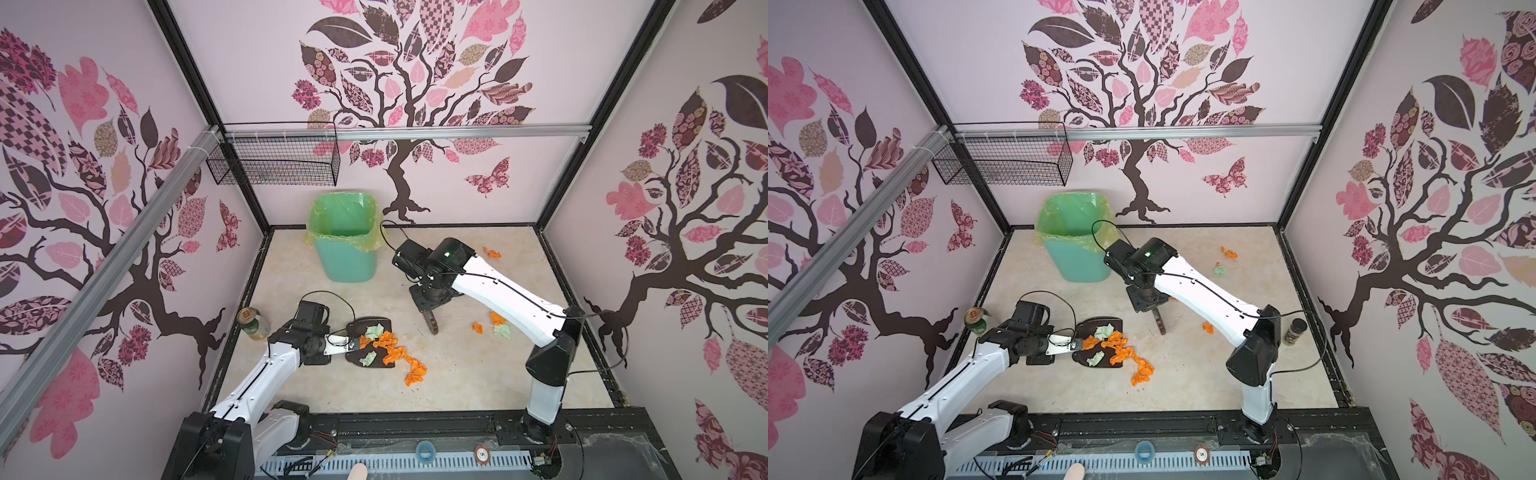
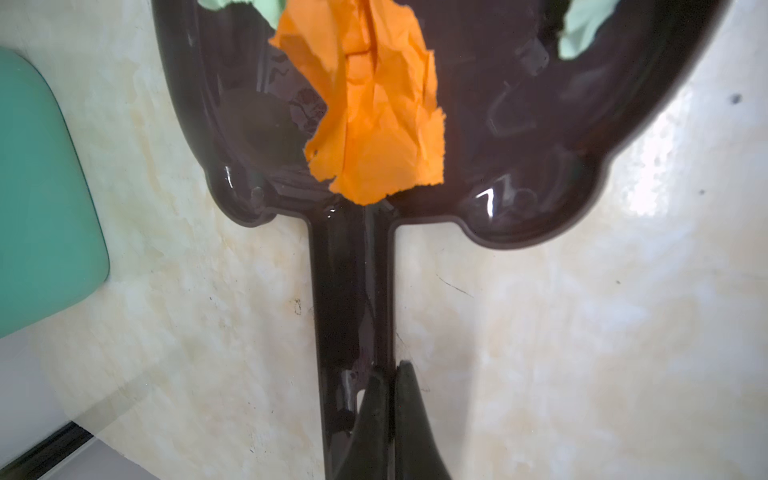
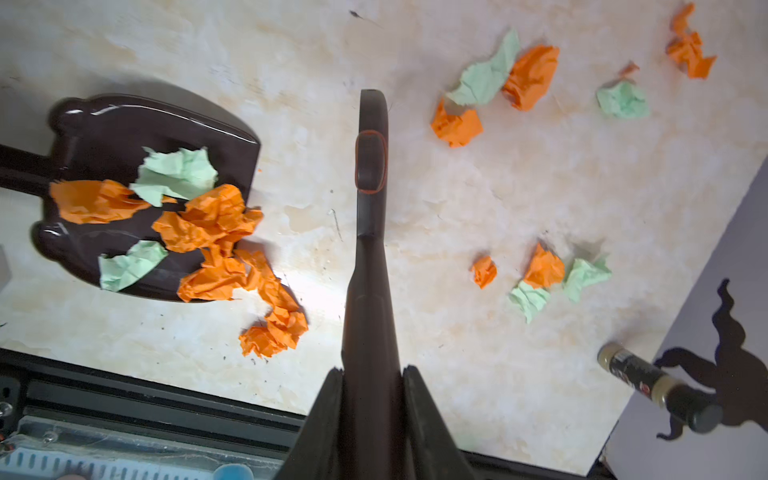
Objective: Sweep away the paper scraps from the table
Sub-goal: 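Brush more scraps into the dustpan with the right gripper while the left gripper holds it, then lift the brush with the right gripper and move it to the remaining scraps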
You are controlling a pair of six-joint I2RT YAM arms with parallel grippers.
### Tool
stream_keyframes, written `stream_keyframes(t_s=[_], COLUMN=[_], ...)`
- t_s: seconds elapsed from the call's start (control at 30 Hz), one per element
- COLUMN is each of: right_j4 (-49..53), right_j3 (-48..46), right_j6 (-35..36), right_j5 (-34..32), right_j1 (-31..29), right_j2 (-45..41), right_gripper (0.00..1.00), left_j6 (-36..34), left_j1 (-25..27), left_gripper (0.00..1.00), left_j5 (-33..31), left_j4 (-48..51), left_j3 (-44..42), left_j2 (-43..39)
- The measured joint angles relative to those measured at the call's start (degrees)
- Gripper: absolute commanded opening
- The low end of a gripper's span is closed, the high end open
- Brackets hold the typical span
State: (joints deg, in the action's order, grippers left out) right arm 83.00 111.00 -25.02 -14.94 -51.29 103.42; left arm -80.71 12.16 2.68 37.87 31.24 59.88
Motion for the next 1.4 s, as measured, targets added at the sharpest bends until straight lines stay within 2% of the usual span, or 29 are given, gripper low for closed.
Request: stream_keyframes(t_s=[0.17, 0.33, 0.57, 0.97, 1.4], right_j4=[0.7, 1.0, 1.1, -3.0, -13.0], right_j3=[-8.4, -13.9, -17.1, -19.8, -19.3], right_j6=[-2.3, -3.2, -4.7, -9.7, -14.2], right_j5=[3.5, 10.0, 17.1, 23.5, 26.6], right_j1=[-0.1, -0.1, -0.3, -1.5, -2.7], right_j2=[-9.4, -14.0, -14.2, -14.2, -12.9], right_gripper=[0.00, 0.00, 0.00, 0.00, 0.00], left_j6=[-1.6, -4.3, -6.2, -5.7, -4.6], left_j1=[0.0, -0.3, -0.4, -0.4, 0.1], left_gripper=[0.00, 0.00, 0.00, 0.00, 0.00], left_j5=[0.2, 1.7, 3.7, 5.0, 5.1], left_j4=[0.7, 2.7, 5.8, 6.9, 7.3], left_j3=[-0.4, -0.4, -1.1, -3.1, -3.2], left_j2=[-1.1, -2.4, -6.1, -6.8, -7.2])
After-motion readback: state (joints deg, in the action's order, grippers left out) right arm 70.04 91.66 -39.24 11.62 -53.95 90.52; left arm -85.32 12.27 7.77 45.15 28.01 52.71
